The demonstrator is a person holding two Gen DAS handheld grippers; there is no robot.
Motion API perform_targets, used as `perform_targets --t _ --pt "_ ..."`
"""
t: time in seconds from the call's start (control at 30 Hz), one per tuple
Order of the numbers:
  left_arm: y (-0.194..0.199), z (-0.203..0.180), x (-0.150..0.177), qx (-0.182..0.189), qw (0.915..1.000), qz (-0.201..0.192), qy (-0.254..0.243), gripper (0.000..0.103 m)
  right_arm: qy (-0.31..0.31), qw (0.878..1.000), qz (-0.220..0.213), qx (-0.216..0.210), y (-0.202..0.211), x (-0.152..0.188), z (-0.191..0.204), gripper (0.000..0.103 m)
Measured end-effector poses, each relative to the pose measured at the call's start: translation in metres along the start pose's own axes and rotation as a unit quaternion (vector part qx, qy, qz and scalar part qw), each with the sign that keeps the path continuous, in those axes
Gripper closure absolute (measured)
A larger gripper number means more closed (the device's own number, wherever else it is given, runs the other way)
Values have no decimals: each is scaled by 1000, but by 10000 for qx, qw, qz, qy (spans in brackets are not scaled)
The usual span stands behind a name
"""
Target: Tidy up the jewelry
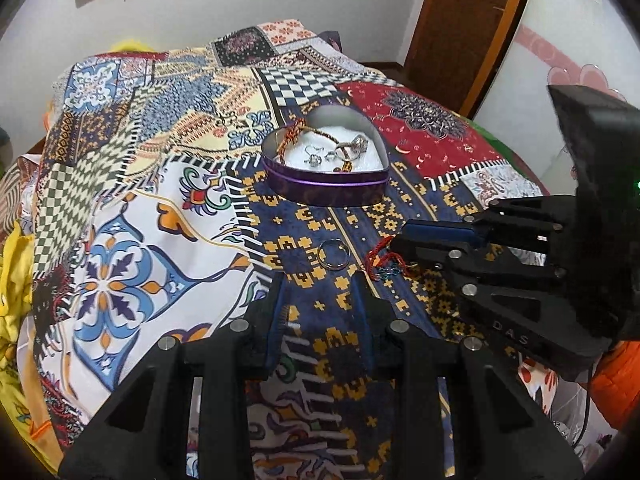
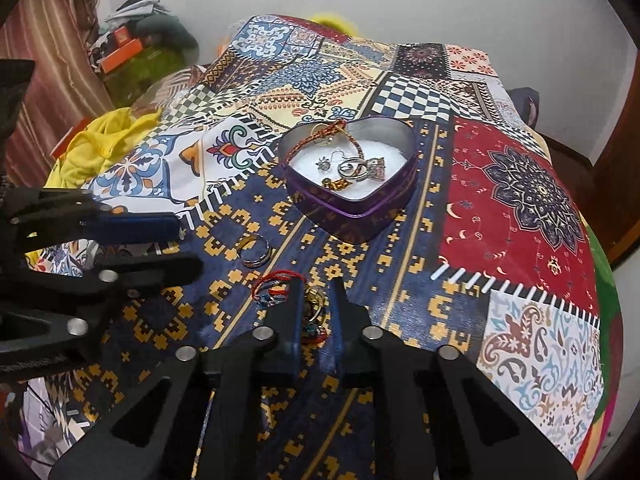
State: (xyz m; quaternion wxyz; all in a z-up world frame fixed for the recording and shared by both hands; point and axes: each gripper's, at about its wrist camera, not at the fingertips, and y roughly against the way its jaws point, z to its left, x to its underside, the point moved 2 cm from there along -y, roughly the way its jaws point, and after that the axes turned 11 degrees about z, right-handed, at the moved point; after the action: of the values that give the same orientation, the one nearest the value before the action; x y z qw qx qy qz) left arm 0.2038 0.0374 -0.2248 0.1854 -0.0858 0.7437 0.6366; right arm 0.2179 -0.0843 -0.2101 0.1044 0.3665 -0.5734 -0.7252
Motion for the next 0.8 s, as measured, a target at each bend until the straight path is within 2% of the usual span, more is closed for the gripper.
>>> perform_targets --t 0.13,0.7,0.77,0.8 --pt "-9 0 -6 -13 10000 58 -22 72 59 10000 -74 -17 5 4 0 95" --pt "-32 -5 -24 -25 9999 97 -80 73 -438 9978 -498 -22 32 -1 -34 96" --pt "-32 -4 -25 -67 9999 84 -60 82 -453 9976 -516 -16 33 -1 -35 96" --pt "-32 -4 -25 -63 9999 81 -61 82 -462 9975 -530 -16 34 -2 -36 96"
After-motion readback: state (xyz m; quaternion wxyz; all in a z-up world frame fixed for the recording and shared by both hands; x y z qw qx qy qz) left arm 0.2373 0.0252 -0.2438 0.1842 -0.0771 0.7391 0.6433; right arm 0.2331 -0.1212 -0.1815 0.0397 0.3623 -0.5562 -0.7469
